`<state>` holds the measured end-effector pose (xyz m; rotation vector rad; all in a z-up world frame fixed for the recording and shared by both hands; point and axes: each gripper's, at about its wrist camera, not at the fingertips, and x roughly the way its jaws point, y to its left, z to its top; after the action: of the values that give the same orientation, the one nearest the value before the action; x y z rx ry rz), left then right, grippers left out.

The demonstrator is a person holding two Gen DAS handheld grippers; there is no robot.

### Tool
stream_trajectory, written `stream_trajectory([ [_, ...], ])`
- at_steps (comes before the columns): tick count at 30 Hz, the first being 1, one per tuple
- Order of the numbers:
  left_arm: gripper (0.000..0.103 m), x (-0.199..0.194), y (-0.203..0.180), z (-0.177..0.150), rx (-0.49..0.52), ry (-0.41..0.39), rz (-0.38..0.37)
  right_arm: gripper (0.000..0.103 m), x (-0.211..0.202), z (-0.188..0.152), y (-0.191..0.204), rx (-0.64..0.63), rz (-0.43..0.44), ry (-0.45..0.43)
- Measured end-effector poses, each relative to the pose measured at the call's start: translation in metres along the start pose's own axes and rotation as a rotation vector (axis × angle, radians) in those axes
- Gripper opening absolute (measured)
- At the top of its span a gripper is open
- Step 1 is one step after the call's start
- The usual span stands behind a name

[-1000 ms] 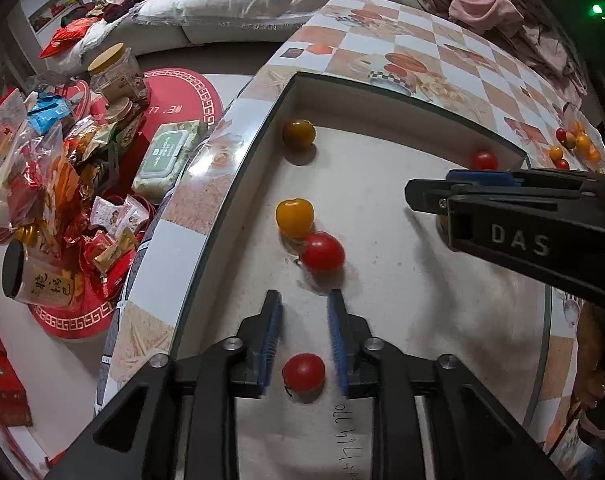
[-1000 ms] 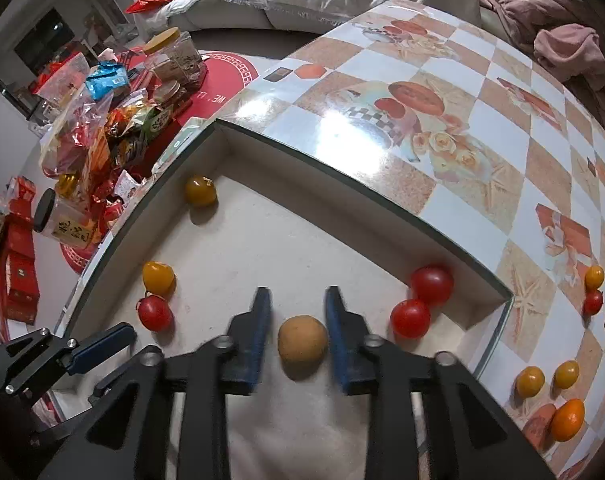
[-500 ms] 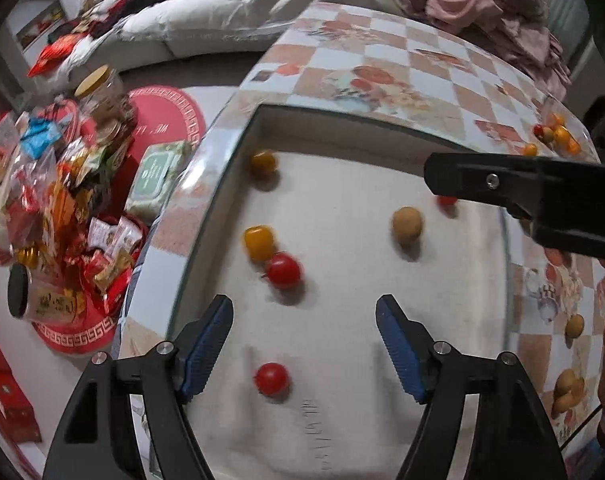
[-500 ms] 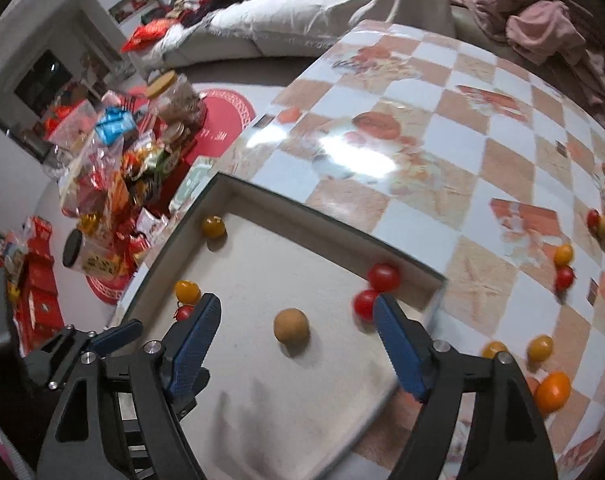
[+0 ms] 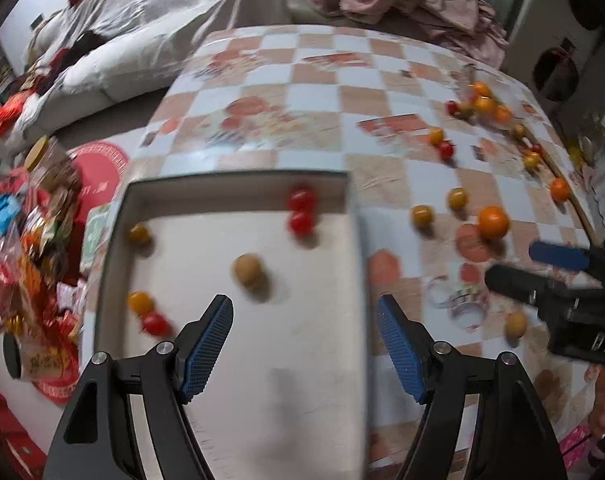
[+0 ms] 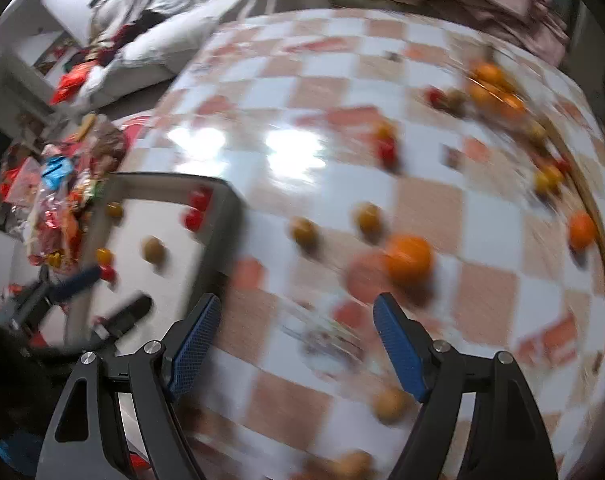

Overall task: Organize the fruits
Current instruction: 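Move both tools back toward the fruit on the table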

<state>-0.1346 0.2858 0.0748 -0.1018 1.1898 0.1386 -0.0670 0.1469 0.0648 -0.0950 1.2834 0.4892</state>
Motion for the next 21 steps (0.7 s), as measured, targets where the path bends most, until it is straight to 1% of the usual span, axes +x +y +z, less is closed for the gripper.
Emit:
stream_trajectory([
  [3, 0.075, 0.0, -0.018, 0.008, 0.029, -0.007, -0.021, 0.082, -0.005, -0.015, -0.028, 0.044, -0.038, 0.015],
  [7, 0.075, 0.005, -0.04, 0.015, 0.059, -0.003, -0.038, 0.082, -0.01, -0.034, -0.061, 0.107, -0.067, 0.035],
  [14, 0.075, 0.02, -0.066, 0.023, 0.096, 0.028, -0.044, 0.082, -0.01, -0.054, -0.078, 0.145, -0.078, 0.061],
  [21, 0.075, 0.031, -0.077, 0.03, 0.107, 0.044, -0.037, 0.082, -0.005, -0.065, -0.082, 0.163, -0.062, 0.085],
])
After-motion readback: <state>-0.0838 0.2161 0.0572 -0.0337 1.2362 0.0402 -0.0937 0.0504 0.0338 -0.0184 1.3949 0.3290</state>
